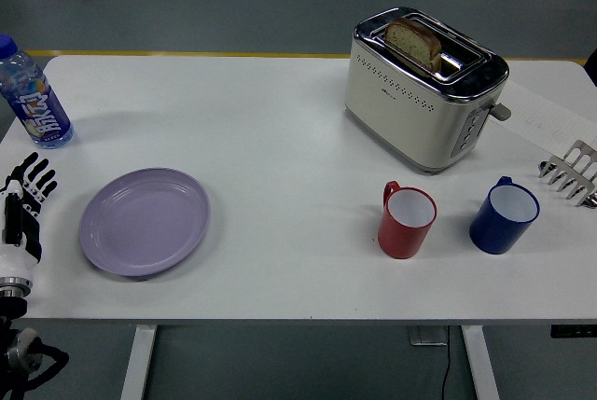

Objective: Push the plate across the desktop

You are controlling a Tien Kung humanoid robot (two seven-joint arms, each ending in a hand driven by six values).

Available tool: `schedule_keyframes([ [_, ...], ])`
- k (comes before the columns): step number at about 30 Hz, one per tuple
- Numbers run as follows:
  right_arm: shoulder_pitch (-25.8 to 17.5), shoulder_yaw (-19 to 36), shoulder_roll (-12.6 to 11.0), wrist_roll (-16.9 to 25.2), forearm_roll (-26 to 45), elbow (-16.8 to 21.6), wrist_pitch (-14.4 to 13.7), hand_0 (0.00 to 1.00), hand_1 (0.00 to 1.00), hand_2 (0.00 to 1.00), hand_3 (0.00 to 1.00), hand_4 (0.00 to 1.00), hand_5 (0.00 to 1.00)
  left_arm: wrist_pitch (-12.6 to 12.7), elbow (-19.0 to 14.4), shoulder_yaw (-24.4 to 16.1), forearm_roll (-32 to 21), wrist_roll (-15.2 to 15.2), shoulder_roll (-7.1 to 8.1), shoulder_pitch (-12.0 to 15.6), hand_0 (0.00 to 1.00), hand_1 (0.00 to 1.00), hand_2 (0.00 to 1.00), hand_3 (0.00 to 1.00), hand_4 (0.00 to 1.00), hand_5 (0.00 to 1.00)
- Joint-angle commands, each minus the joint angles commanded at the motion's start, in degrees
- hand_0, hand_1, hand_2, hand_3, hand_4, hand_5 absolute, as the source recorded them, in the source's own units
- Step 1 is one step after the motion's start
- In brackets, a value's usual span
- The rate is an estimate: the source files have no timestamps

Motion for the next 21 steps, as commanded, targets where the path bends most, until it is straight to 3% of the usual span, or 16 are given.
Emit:
schedule_keyframes([
  [16,0.22,0.80,0.17,-0.15,-1.70,0.05,0.51,0.637,0.592,0.659,0.728,0.439,0.513,1.34,1.67,3.58,-1.36,-1.96,-2.20,-0.51,0.822,0.854,0.880,0.884,0.514,0.998],
  [21,0.29,1.21,0.21,-0.12,-2.50,0.05,0.68,0.637,0.592,0.658,0.728,0.439,0.511,1.74,0.98,3.54,-0.97,-2.51,-3.95,-0.13,0.819,0.853,0.877,0.880,0.524,0.998],
])
